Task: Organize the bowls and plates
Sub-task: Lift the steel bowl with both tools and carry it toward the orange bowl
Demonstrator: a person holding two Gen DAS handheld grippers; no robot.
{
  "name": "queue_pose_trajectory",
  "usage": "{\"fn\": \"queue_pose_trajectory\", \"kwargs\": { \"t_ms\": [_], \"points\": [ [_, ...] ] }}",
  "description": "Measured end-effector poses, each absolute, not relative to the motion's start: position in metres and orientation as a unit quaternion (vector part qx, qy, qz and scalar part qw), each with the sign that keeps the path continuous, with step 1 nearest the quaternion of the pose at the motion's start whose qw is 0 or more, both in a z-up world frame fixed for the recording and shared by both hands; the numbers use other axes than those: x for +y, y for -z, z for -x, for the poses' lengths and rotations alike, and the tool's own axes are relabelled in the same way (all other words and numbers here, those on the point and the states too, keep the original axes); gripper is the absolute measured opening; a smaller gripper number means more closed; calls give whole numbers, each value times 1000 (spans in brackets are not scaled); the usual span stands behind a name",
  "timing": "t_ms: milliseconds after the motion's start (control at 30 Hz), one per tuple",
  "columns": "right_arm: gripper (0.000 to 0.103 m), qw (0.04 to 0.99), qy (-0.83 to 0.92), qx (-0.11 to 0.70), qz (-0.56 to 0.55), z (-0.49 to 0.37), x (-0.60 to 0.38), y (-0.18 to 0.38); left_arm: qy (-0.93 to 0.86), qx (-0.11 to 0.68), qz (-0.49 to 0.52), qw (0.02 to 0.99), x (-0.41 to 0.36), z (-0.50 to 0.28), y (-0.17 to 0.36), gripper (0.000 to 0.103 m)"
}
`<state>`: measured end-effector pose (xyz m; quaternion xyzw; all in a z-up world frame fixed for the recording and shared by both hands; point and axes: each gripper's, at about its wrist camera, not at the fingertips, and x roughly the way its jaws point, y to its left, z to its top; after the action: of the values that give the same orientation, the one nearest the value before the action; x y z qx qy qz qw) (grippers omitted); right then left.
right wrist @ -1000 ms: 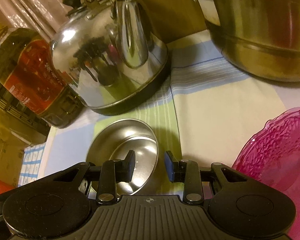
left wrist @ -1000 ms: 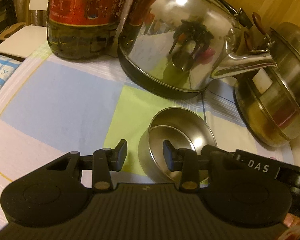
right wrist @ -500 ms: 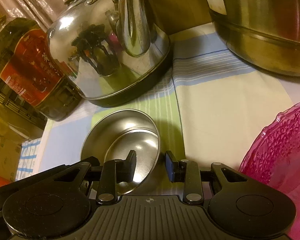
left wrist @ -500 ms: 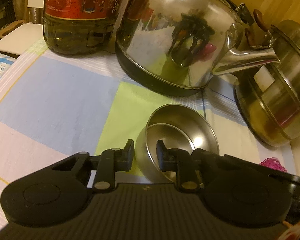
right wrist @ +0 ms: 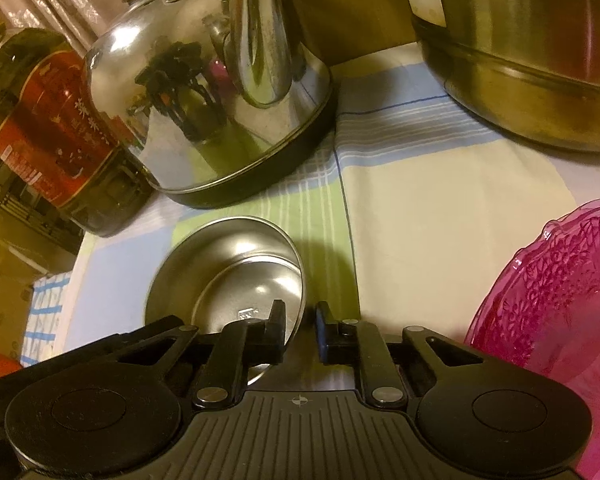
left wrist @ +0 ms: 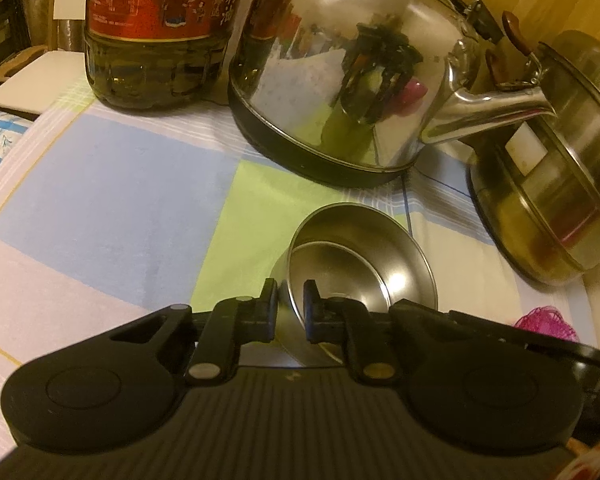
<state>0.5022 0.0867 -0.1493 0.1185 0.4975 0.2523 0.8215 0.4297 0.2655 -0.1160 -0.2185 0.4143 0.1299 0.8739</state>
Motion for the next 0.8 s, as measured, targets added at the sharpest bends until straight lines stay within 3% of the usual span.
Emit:
{"fn": "queue_pose_trajectory", "kwargs": {
  "t_ms": [800],
  "points": [
    [9,828,-270,487,-74,-427,45,99,-116,391,196,892,220,-351,60,7]
  ]
}}
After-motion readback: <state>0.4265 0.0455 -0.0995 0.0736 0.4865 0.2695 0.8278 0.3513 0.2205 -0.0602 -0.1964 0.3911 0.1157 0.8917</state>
